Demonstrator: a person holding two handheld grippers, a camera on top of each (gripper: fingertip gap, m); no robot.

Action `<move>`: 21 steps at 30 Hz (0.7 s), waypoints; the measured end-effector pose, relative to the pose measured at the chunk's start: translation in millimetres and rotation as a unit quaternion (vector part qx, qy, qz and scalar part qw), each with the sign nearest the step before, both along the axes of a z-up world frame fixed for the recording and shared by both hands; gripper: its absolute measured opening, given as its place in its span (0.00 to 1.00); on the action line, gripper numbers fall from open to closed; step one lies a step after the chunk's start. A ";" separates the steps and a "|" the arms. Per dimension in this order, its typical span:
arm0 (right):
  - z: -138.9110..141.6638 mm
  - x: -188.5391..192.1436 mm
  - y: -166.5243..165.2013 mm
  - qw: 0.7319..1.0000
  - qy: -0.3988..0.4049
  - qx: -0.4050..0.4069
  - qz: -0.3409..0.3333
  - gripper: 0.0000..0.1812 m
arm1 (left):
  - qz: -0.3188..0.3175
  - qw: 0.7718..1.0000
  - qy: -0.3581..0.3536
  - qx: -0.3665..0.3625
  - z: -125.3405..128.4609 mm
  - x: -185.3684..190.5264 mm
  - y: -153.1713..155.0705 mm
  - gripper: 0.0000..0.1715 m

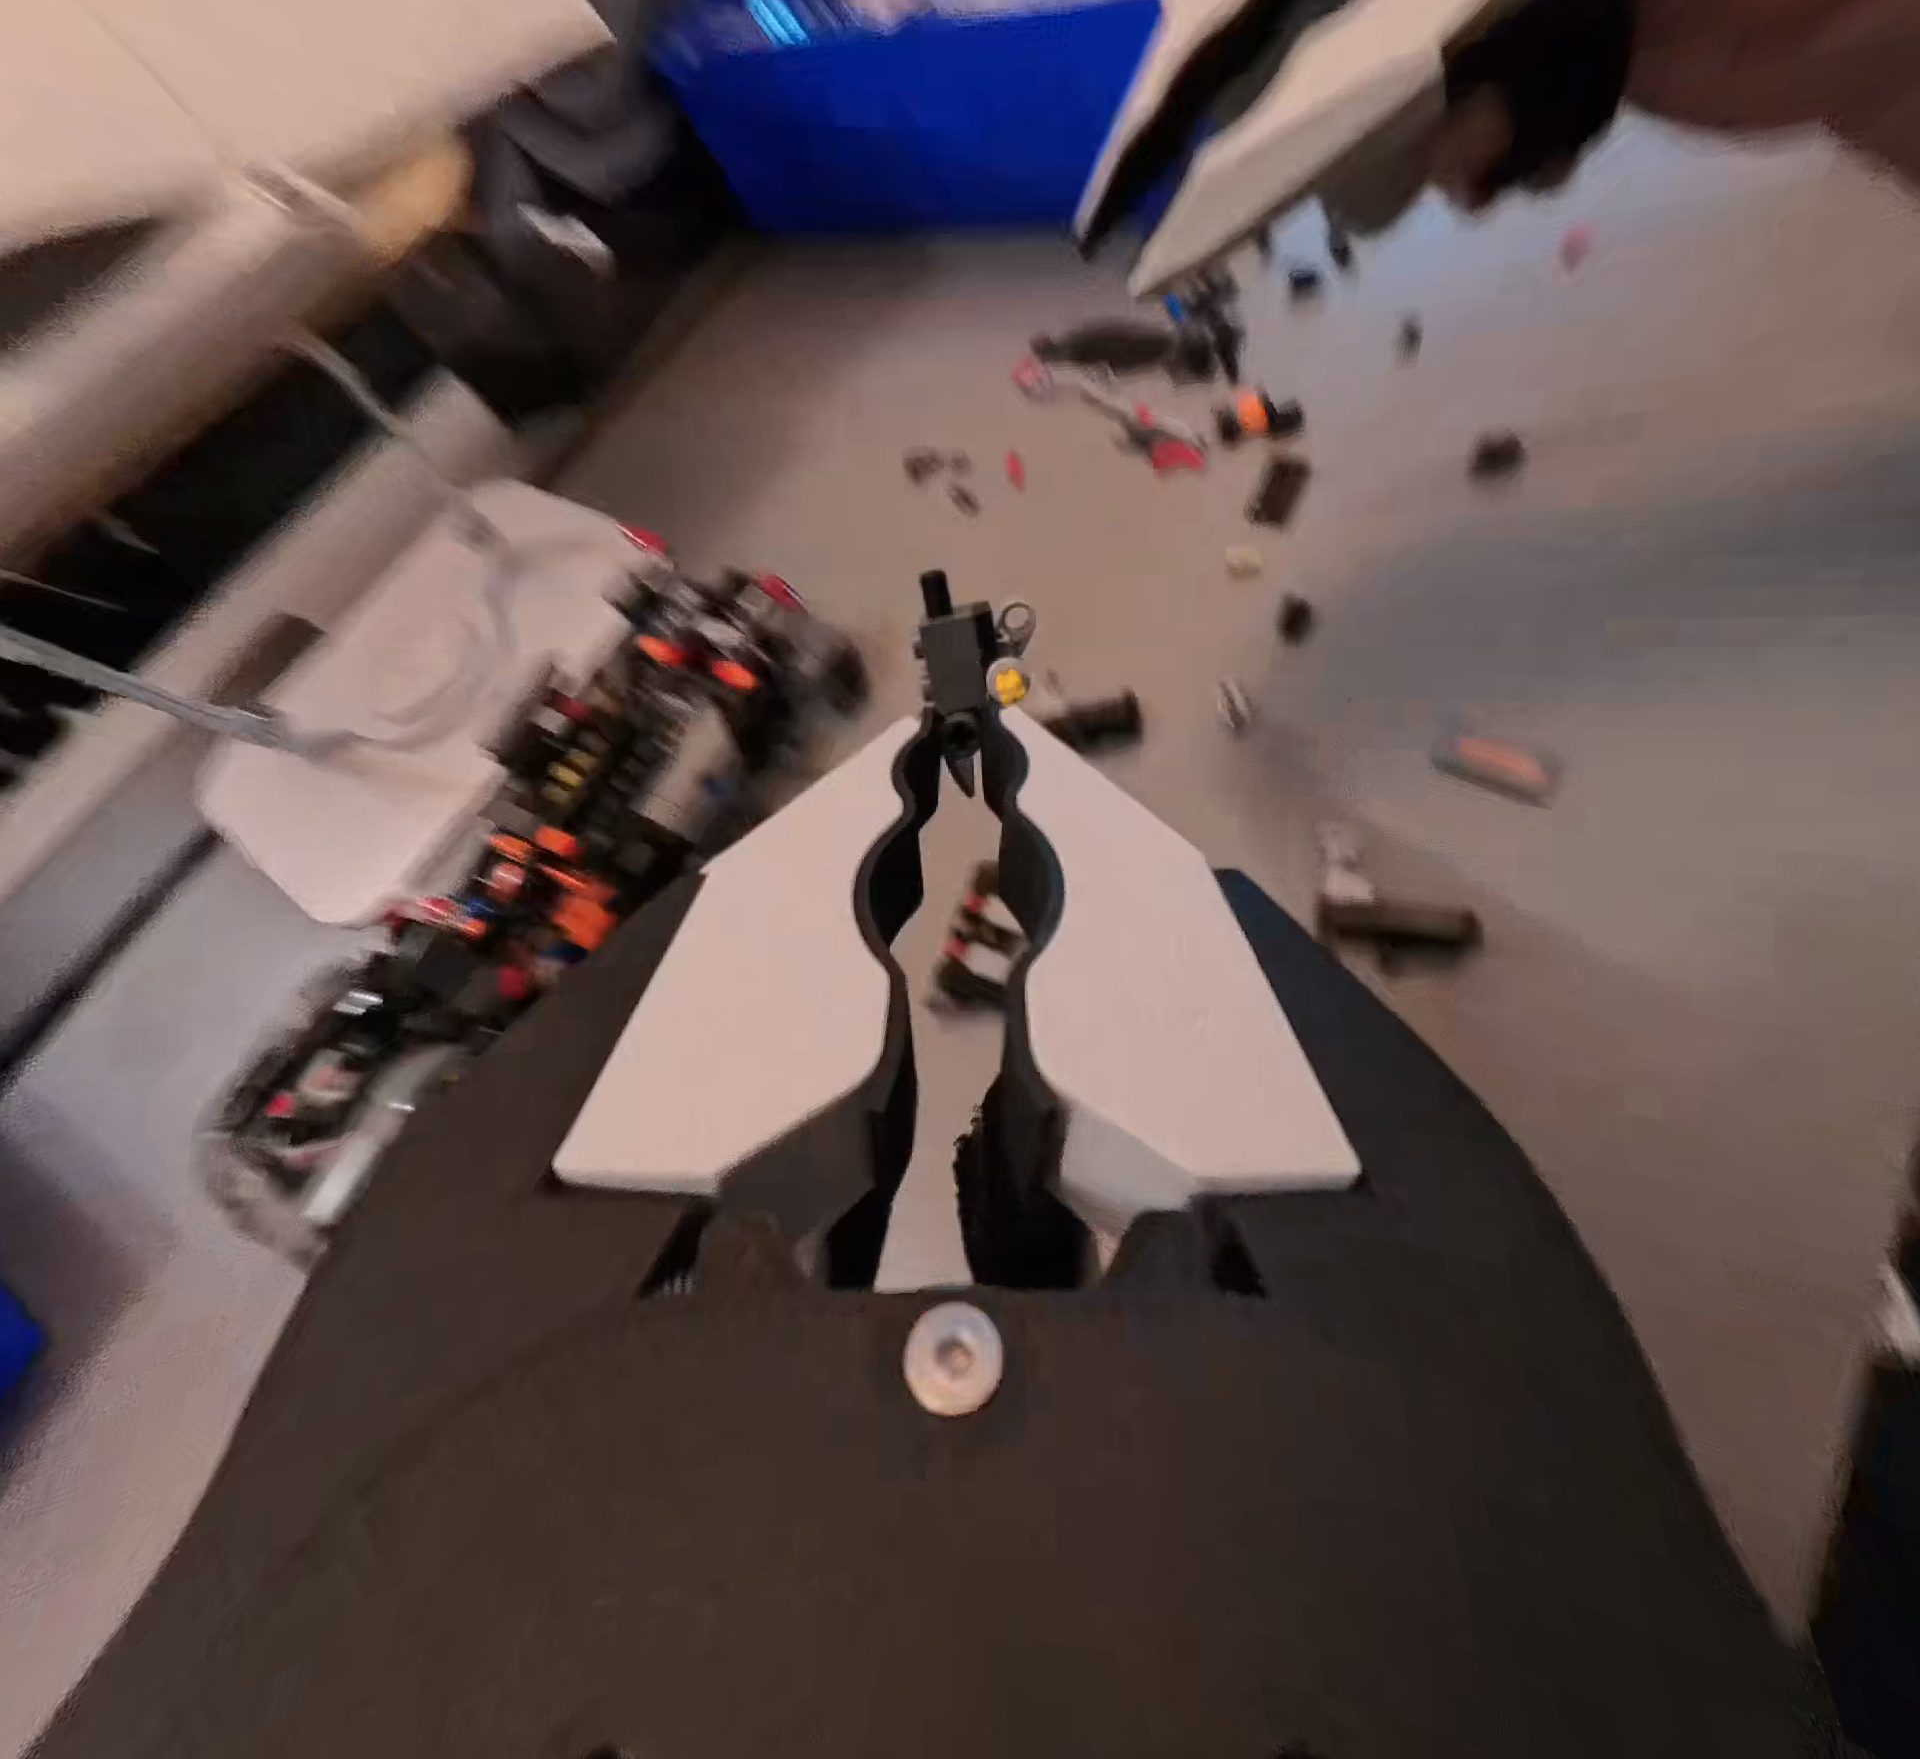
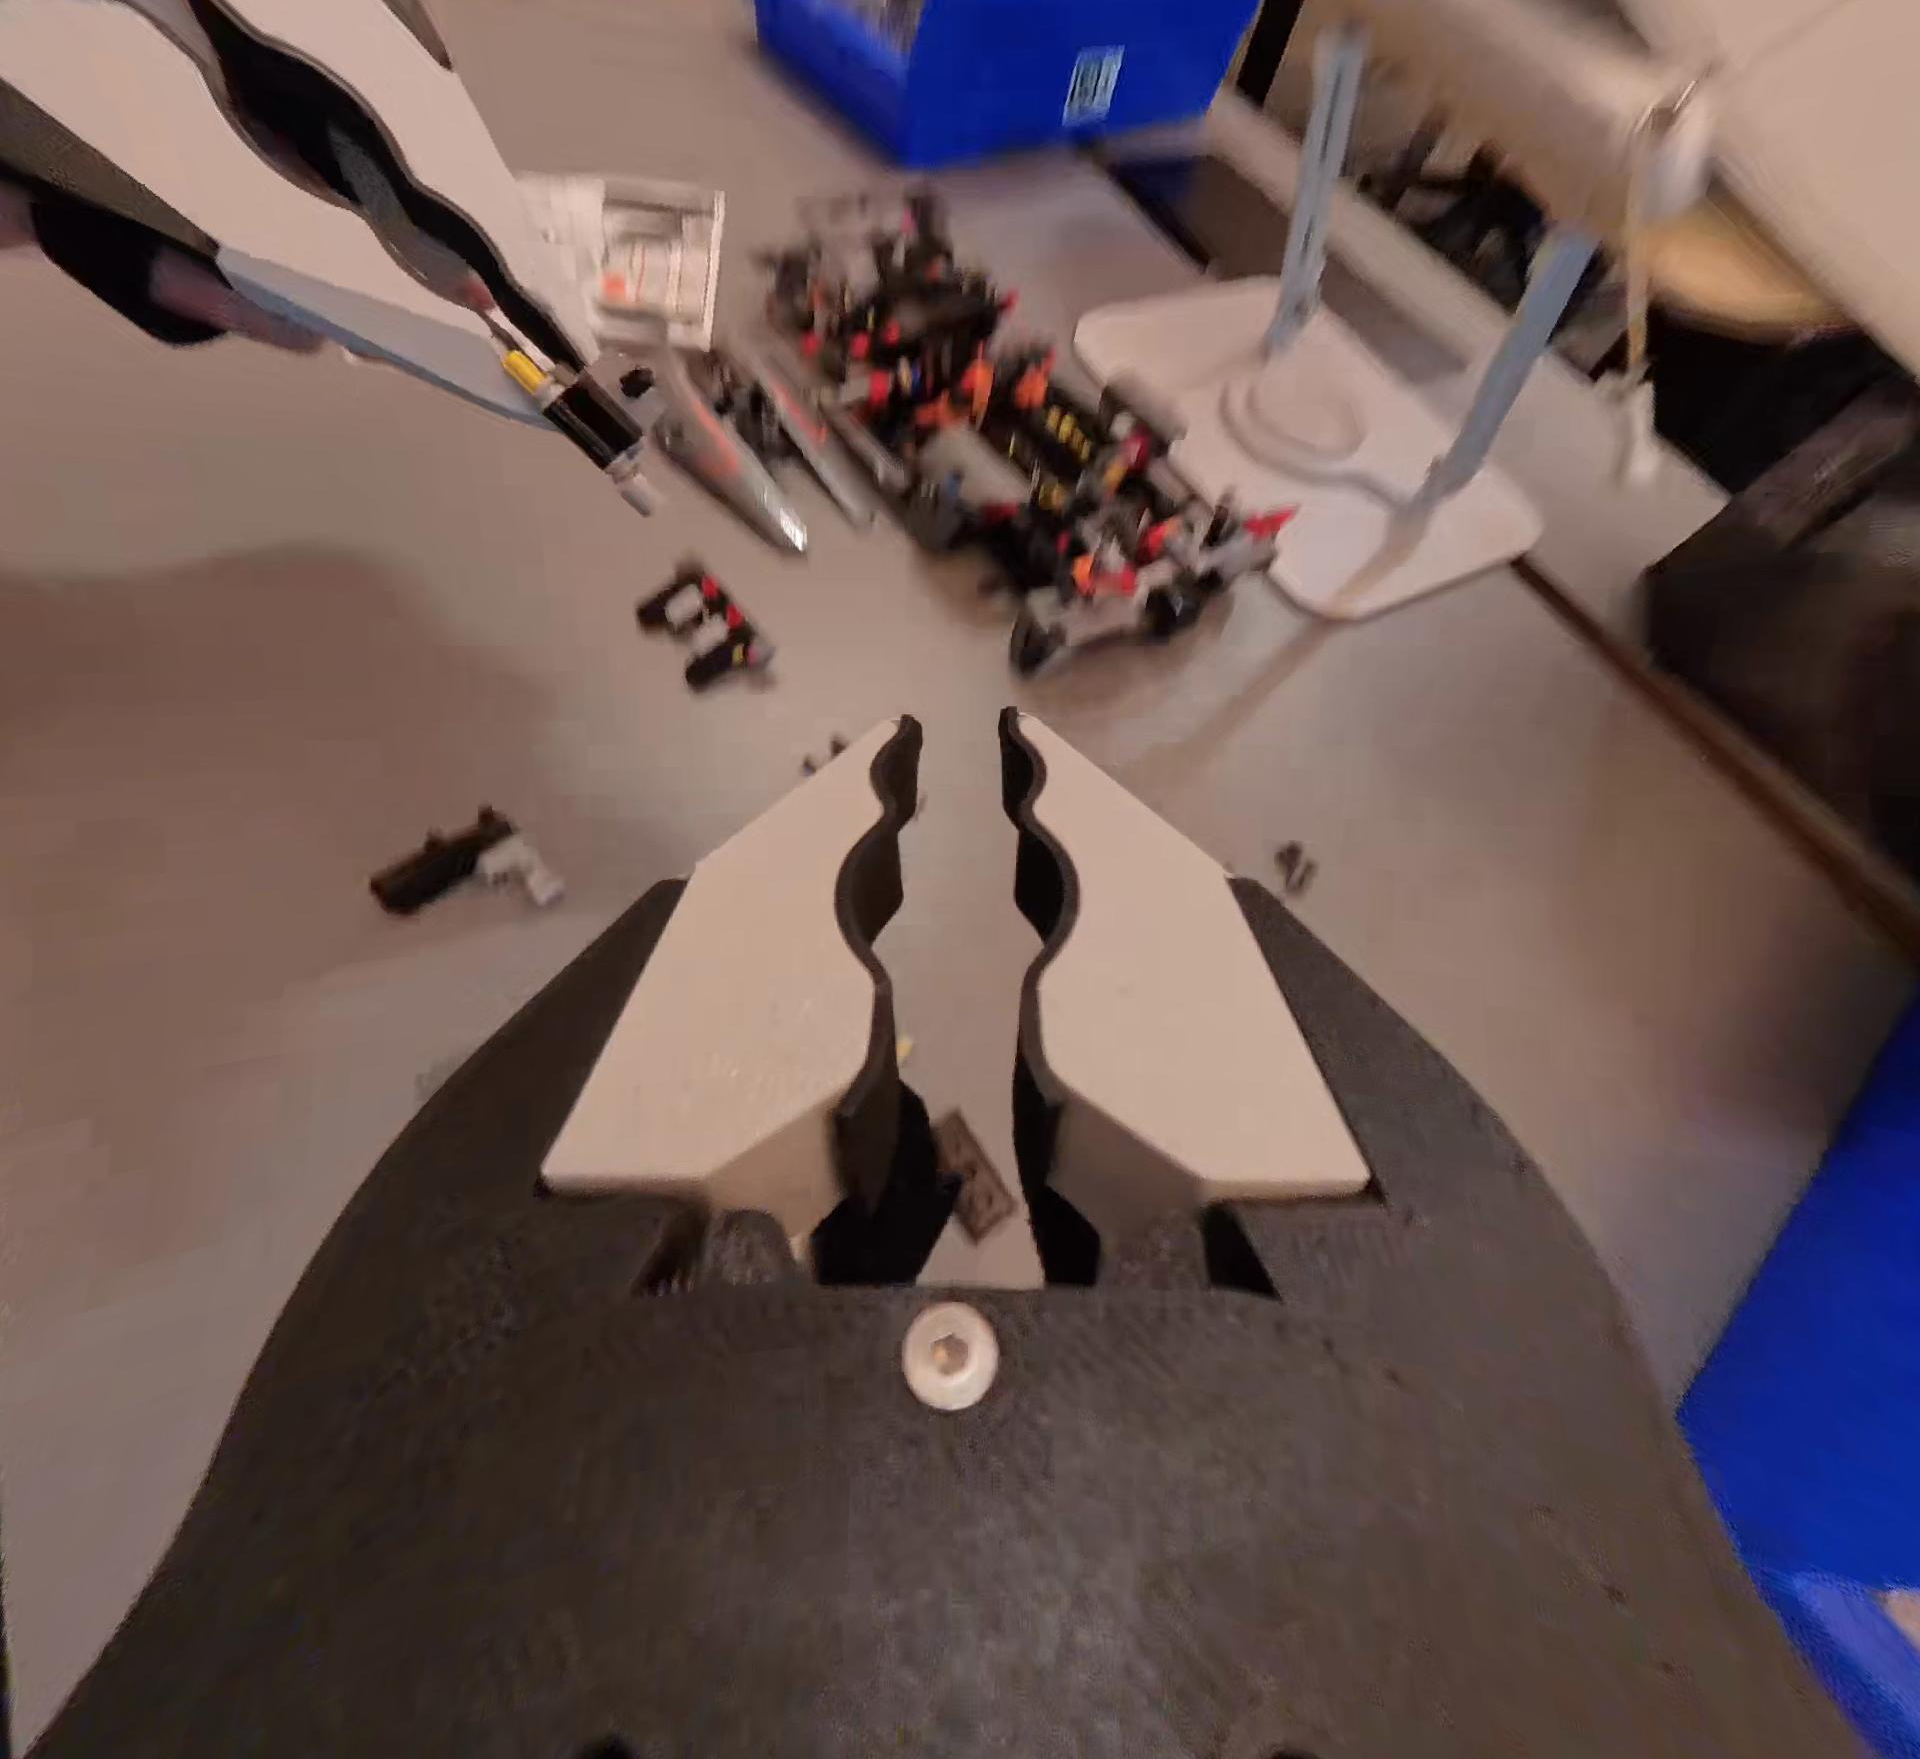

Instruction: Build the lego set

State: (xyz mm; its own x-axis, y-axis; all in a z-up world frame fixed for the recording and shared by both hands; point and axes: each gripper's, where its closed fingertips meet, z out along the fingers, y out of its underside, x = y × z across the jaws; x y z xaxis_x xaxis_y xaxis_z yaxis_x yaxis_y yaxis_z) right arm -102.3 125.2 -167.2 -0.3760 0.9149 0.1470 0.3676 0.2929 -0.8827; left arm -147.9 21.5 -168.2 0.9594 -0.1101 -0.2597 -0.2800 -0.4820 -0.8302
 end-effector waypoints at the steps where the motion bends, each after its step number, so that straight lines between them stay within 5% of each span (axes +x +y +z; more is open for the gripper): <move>1: -12.4 5.7 -0.8 1.000 -0.024 0.001 0.008 0.07 | -0.014 0.999 -0.009 -0.041 -18.5 6.4 -2.8 0.03; 8: -81.8 25.8 -37.5 0.985 -0.158 0.028 0.068 0.10 | -0.068 0.977 -0.024 -0.200 -100.0 34.2 -16.1 0.03; 17: -109.8 20.1 -46.6 0.980 -0.191 0.041 0.030 0.13 | -0.054 0.979 -0.024 -0.197 -115.0 25.4 -14.6 0.05; 21: -113.6 20.9 -40.1 0.979 -0.190 0.046 -0.049 0.14 | -0.051 0.980 -0.029 -0.190 -117.5 25.6 -13.9 0.06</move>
State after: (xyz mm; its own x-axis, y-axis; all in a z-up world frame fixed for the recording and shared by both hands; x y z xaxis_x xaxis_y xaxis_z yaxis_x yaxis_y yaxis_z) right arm -81.5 85.1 -280.8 -0.3299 0.9390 0.0972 0.6950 0.3113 -0.6481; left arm -122.3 7.6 -285.7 0.9501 -0.2847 -0.1273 -0.3011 -0.7314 -0.6118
